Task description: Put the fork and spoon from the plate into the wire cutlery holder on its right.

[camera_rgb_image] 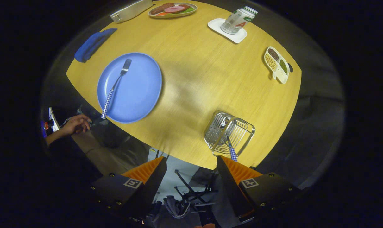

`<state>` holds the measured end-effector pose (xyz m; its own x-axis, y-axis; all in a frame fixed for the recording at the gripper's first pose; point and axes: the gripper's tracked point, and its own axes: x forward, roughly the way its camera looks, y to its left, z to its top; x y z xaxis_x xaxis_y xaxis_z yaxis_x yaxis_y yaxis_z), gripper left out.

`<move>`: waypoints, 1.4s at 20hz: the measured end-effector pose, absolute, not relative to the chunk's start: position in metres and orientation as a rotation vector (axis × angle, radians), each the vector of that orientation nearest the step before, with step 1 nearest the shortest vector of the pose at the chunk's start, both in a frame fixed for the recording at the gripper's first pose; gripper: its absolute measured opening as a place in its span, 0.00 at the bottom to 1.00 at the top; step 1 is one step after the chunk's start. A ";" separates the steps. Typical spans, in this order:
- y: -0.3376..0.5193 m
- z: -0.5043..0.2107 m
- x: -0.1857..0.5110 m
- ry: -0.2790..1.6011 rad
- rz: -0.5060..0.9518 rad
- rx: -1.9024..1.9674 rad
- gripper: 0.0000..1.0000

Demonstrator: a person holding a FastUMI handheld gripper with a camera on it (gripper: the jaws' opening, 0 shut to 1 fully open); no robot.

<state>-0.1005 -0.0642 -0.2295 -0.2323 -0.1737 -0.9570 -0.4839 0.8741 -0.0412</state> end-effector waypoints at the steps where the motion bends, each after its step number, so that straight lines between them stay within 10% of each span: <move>1: -0.053 -0.234 -0.100 1.801 0.323 -0.480 0.97; 28: 0.131 -0.319 -0.118 1.809 0.387 -0.184 0.97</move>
